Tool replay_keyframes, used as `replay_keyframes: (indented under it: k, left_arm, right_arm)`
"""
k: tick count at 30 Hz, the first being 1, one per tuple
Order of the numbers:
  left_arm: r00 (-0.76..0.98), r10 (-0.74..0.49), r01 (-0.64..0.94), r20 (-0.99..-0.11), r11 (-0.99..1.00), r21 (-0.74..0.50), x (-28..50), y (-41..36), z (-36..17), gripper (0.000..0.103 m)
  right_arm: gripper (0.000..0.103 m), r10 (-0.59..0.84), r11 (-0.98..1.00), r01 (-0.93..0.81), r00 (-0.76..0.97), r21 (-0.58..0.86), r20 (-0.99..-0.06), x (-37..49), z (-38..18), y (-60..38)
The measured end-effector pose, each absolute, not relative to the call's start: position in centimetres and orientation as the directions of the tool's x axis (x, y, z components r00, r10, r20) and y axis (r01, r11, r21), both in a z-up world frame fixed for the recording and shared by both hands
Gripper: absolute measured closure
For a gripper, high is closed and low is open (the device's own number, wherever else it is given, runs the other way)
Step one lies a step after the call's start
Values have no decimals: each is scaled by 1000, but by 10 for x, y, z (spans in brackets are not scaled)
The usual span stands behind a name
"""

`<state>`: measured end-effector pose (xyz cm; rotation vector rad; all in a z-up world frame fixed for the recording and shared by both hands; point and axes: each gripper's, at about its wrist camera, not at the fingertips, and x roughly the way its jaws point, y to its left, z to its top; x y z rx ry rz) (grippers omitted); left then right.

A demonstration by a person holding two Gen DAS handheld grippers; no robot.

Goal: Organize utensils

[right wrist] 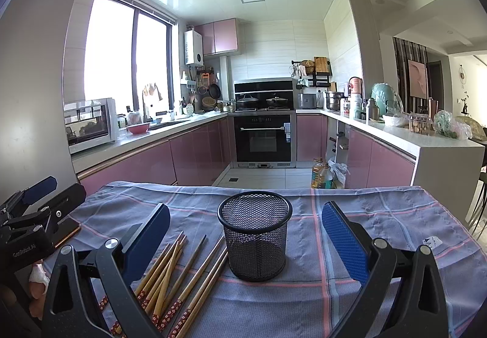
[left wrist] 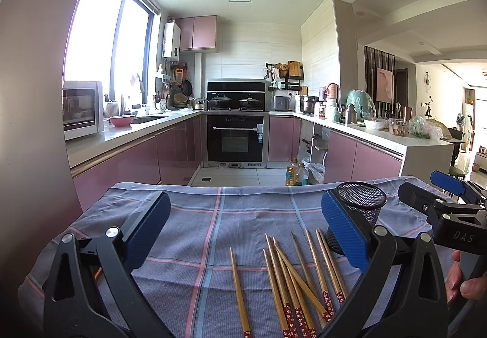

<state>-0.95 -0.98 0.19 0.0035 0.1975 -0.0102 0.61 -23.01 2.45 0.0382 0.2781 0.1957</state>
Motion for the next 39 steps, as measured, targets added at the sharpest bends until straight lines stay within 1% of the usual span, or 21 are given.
replay_keyframes:
  k: [22, 39]
  left_arm:
    - [979, -10, 11, -201, 1000, 3, -8, -11, 2, 5]
    - [975, -10, 10, -222, 1000, -4, -7, -10, -3, 5]
  right_arm:
    - [6, 201, 979, -188, 940, 74, -276, 8, 26, -230]
    - [6, 207, 978, -191, 936, 83, -284, 11, 25, -234]
